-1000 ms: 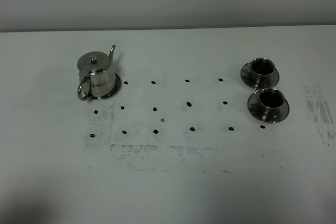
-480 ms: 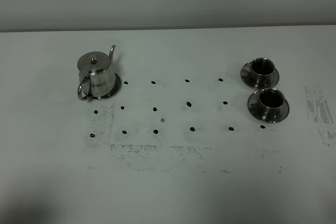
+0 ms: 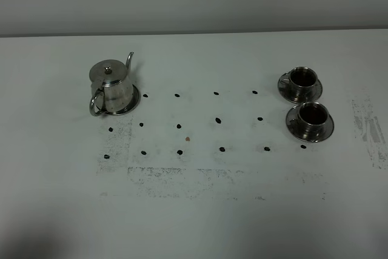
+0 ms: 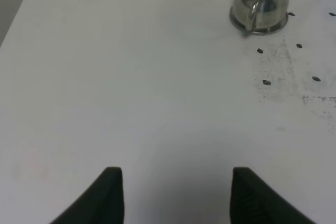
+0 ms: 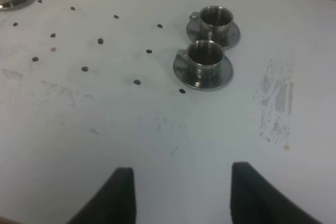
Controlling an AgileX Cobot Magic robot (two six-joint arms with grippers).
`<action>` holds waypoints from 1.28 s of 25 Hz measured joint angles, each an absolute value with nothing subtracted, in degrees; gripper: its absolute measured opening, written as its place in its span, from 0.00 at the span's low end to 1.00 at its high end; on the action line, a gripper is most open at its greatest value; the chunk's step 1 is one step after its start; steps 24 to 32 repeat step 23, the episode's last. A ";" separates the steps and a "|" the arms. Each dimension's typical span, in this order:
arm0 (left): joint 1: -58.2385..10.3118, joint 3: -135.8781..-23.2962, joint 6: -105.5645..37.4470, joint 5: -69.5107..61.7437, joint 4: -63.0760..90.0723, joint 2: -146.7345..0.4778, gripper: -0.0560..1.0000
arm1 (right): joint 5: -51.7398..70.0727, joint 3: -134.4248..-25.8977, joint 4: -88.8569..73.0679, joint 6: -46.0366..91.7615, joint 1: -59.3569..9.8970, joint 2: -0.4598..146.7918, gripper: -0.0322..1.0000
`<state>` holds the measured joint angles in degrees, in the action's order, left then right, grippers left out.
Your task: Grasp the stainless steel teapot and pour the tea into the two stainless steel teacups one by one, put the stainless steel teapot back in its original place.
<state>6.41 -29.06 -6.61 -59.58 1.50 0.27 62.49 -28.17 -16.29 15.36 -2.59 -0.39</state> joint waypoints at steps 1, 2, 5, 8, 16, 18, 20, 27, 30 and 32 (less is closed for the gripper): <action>6.41 -29.06 -6.61 -59.58 1.58 0.27 0.47 | 62.49 -28.17 -16.29 15.36 -2.59 -0.39 0.42; 6.41 -29.06 -6.61 -59.58 1.61 0.27 0.47 | 62.49 -28.17 -16.29 15.36 -2.59 -0.39 0.42; 6.41 -29.06 -6.61 -59.58 1.65 0.27 0.47 | 62.49 -28.17 -16.29 15.36 -2.59 -0.39 0.42; 6.41 -29.06 -6.61 -59.58 1.67 0.27 0.47 | 62.49 -28.17 -16.29 15.36 -2.59 -0.39 0.42; 6.41 -29.06 -6.61 -59.58 1.79 0.27 0.47 | 62.49 -28.17 -16.29 15.36 -2.59 -0.39 0.42; 6.41 -29.06 -6.61 -59.58 1.84 0.27 0.47 | 62.49 -28.17 -16.29 15.36 -2.59 -0.39 0.42; 6.41 -29.06 -6.61 -59.58 1.86 0.27 0.47 | 62.49 -28.17 -16.29 15.41 -2.59 -0.39 0.42; 6.41 -29.06 -6.32 -59.58 2.17 0.27 0.47 | 62.49 -28.17 -16.29 15.41 -2.59 -0.39 0.42; 6.41 -29.06 -6.32 -59.58 2.17 0.27 0.47 | 62.49 -28.17 -16.29 15.41 -2.59 -0.39 0.42; 6.41 -29.06 -6.32 -59.58 2.17 0.27 0.47 | 62.49 -28.17 -16.29 15.41 -2.59 -0.39 0.42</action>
